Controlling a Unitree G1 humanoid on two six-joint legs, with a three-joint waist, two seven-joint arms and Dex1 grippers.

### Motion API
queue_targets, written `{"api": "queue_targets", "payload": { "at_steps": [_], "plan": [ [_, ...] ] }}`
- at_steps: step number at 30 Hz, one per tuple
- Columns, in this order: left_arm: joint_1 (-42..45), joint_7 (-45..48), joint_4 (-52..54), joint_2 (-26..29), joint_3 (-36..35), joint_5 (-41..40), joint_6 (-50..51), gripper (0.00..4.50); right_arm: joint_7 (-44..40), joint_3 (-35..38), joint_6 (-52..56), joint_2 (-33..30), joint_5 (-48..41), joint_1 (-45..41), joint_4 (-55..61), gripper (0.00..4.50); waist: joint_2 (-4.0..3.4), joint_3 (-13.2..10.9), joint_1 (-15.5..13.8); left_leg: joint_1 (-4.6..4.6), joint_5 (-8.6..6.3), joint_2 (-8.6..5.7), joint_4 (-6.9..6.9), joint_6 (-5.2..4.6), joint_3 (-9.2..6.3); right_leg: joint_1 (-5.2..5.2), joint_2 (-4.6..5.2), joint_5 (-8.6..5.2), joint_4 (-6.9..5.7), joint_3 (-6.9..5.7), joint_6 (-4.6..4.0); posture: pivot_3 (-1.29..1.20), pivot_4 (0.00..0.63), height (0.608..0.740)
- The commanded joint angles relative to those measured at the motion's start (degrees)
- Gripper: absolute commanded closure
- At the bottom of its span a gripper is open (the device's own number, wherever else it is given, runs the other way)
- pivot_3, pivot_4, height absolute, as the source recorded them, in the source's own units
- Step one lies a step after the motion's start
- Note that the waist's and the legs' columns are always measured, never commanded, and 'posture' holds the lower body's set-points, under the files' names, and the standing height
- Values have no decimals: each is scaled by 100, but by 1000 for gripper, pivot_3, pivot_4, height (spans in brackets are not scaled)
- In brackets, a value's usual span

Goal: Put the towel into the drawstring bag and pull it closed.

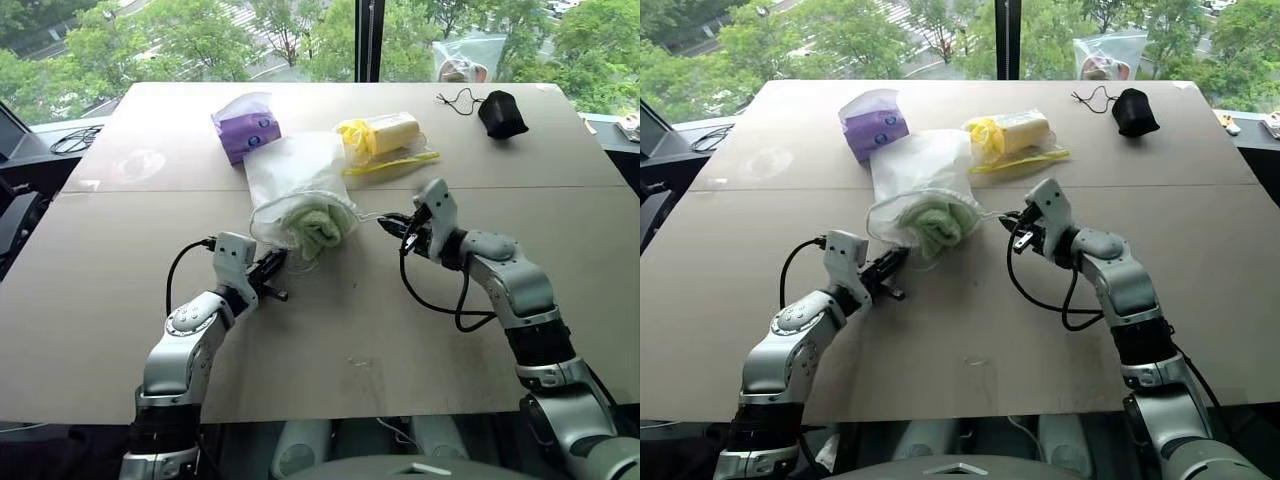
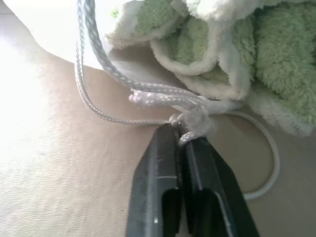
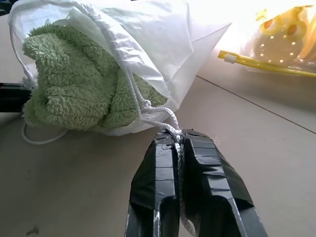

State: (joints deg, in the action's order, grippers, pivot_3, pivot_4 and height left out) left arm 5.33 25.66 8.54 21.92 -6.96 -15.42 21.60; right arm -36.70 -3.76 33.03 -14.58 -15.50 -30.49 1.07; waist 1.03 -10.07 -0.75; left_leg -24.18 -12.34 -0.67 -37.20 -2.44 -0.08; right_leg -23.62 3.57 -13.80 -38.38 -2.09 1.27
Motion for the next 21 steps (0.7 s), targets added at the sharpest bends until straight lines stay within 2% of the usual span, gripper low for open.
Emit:
{"api": "queue_targets", "payload": {
  "at_steps": [1, 3, 5, 7, 9, 12, 13, 14, 17, 18, 20, 21],
  "plan": [
    [208, -639, 13, 314, -211, 1044, -1635, 4456, 301, 943, 192, 328, -954, -510, 394, 4500, 3, -6, 11, -4, 0, 1, 0, 0, -1, -4, -3, 0, 0, -1, 0, 0, 150, 740],
    [931, -688, 153, 740, -572, 1104, -2087, 4456, 531, 1585, 636, 334, -1771, -1112, 589, 4500, 4, -12, 0, -4, 0, 5, 1, 0, -1, -6, -7, 1, -1, 0, -1, 0, 150, 740],
    [2143, -349, 97, 1455, -815, 943, -2325, 4456, 545, 1966, 1132, -87, -2331, -1905, 783, 4500, 7, -40, -38, -33, 1, 8, -13, 2, -19, -24, -8, 5, -7, -21, -7, 0, 150, 740],
    [2983, 5, -383, 2057, -761, 1005, -2673, 4456, 410, 1967, 1410, -609, -2457, -2439, 870, 4500, 11, -48, -49, -94, 13, 7, -35, 14, -42, -73, -13, 16, -16, -45, -21, 0, 150, 740],
    [3507, 114, -1174, 2364, -634, 1220, -3128, 4456, 393, 1861, 1522, -1035, -2352, -2736, 751, 4500, -9, -21, -12, -78, 11, -8, -26, 12, -29, -56, -3, 15, -6, -38, -16, 0, 150, 740],
    [3732, 30, -2134, 2432, -476, 1485, -3537, 4456, 315, 1508, 1337, -1529, -1923, -2646, 646, 4500, -58, 49, 19, 20, -19, -29, 21, -32, 16, 36, -2, -21, 50, -25, 38, 0, 150, 740],
    [3794, -37, -2171, 2375, -526, 1438, -3581, 4456, 451, 1720, 1492, -1535, -2150, -2758, 687, 4500, -57, 47, 40, 59, -36, -38, 42, -58, 39, 61, 10, -34, 52, -8, 56, 0, 150, 740],
    [3785, -135, -2200, 2297, -565, 1424, -3588, 4456, 600, 1934, 1694, -1529, -2376, -2840, 693, 4500, -47, 35, 79, 57, -36, -38, 45, -59, 47, 58, 12, -35, 50, -1, 58, 0, 150, 740],
    [3065, 52, -2666, 2076, -402, 1453, -3330, 4456, 677, 1509, 1540, -1800, -1740, -1825, 688, 4500, -23, 42, 148, -30, -30, -27, 13, -50, 48, -18, 26, -30, 31, 22, 57, 0, 150, 740],
    [3047, -11, -2514, 2010, -507, 1321, -3324, 4456, 806, 1658, 1674, -1774, -1879, -1674, 925, 4500, -17, 42, 151, -41, -21, -22, 6, -33, 52, -18, 26, -30, 42, 19, 58, 0, 150, 740],
    [3318, -241, -2236, 2033, -707, 1232, -3302, 4456, 1168, 2356, 1830, -1660, -2515, -1923, 1319, 4500, 10, -2, 152, -64, -21, -20, 5, -33, 54, -30, 31, -30, 43, 15, 58, 0, 150, 740],
    [3440, -301, -2299, 2096, -743, 1258, -3255, 4456, 1189, 2420, 1728, -1855, -2367, -1920, 1383, 4500, 9, -10, 148, -101, -21, -22, -5, -33, 61, -72, 40, -28, 34, 16, 60, 0, 150, 740]
  ]
}}
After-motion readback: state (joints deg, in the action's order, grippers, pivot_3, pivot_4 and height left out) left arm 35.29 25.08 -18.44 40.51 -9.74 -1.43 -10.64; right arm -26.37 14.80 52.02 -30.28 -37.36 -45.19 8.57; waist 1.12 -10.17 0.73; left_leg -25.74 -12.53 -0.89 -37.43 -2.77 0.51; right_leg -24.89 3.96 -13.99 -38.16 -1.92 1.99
